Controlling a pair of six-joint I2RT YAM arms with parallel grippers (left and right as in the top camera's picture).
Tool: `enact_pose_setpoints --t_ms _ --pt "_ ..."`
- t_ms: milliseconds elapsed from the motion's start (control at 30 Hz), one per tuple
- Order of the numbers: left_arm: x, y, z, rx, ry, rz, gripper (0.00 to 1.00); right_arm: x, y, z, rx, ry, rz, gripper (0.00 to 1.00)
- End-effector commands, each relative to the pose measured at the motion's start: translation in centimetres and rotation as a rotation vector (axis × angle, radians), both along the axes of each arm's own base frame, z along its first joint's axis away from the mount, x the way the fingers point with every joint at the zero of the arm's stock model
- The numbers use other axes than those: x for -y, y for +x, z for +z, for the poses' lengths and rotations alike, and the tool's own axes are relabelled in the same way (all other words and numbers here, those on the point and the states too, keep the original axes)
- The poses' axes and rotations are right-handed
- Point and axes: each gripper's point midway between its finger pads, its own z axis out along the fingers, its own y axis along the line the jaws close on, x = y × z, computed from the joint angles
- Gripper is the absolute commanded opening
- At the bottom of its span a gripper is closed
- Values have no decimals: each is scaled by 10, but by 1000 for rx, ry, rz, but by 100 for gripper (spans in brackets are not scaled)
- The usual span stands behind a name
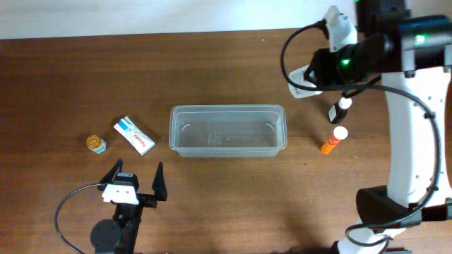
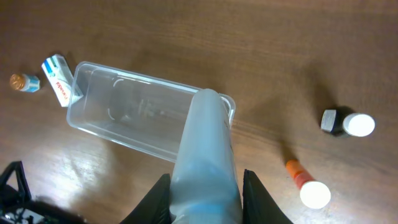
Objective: Pack container
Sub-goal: 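Lift the white bottle and carry it over the container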
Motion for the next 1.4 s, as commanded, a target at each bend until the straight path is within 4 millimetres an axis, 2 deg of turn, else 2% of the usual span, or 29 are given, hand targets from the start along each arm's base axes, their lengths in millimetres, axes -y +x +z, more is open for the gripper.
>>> enact_pose_setpoints --t_ms 0,100,167,200,400,533,667,933,1200,1367 --pt "-1 0 -1 -1 18 5 99 -1 0 5 14 -60 -146 6" --pt "-1 0 -1 -1 18 5 99 -10 1 -8 -20 -105 -190 6" --pt "-1 0 -1 -1 18 5 99 -18 2 -27 -66 -146 -198 6" --pt "-1 0 -1 -1 18 5 99 -23 3 -44 -107 -174 -197 6" --pt "-1 0 -1 -1 18 5 99 -36 1 -120 -265 -202 -201 6" --pt "-1 0 -1 -1 18 5 99 -52 0 -148 -288 -190 -165 6" --pt "-1 0 -1 -1 18 5 99 -66 6 -160 -261 -170 -166 6" --pt "-1 0 -1 -1 18 5 99 -69 11 -203 -269 -160 -203 6" --pt "-1 0 -1 -1 18 5 99 -67 18 -223 -234 -164 -223 6" --pt "-1 0 -1 -1 18 5 99 -65 18 -224 -233 -175 -232 6"
